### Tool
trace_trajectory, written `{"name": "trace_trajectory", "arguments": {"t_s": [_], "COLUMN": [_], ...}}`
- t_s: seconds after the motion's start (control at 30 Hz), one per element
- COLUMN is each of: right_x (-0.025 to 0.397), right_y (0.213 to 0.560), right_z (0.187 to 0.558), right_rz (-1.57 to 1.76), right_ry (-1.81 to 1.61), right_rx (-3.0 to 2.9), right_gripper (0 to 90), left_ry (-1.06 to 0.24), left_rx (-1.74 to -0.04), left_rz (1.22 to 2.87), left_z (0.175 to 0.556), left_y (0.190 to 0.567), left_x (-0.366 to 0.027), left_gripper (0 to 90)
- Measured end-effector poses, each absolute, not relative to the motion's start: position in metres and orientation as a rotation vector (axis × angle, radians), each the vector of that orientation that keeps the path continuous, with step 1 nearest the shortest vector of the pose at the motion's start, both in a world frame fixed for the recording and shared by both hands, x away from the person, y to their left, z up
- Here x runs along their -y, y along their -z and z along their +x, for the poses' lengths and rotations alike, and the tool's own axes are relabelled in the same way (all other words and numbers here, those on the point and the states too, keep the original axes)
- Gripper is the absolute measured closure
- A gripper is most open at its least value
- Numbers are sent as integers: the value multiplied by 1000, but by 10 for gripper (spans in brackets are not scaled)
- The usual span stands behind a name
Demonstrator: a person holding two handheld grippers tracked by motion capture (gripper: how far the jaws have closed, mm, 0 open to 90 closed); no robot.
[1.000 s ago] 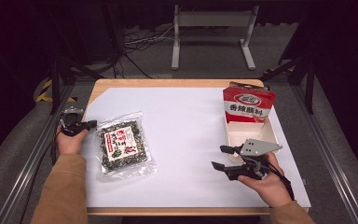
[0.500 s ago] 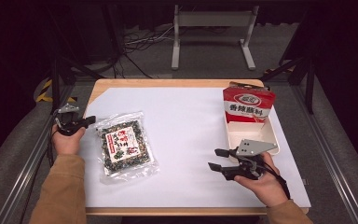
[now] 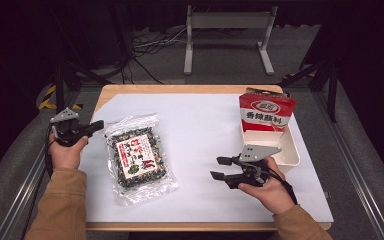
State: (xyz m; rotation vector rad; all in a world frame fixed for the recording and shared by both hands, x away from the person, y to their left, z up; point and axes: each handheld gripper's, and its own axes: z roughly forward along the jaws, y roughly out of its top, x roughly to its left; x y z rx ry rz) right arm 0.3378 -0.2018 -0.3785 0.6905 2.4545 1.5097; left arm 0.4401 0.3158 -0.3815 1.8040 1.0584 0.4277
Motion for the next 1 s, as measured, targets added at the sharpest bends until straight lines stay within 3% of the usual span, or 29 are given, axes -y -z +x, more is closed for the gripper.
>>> {"name": "trace_trajectory", "arguments": {"t_s": [0.23,0.57,1.0], "right_x": [187,158,120], "right_y": [378,370,373], "right_z": [350,369,401], "right_rz": [711,633,638], "right_ry": [-1551,-1546,-1513], "right_rx": [-2459,-2435,-2528], "right_gripper": [483,380,377], "left_ry": [-453,-489,-474], "left_rx": [-952,-822,-753], "left_rz": [1757,1725,1704], "left_z": [417,387,371], "left_y": [355,322,305], "left_x": [-306,-296,-292], "left_gripper": [900,900,900]}}
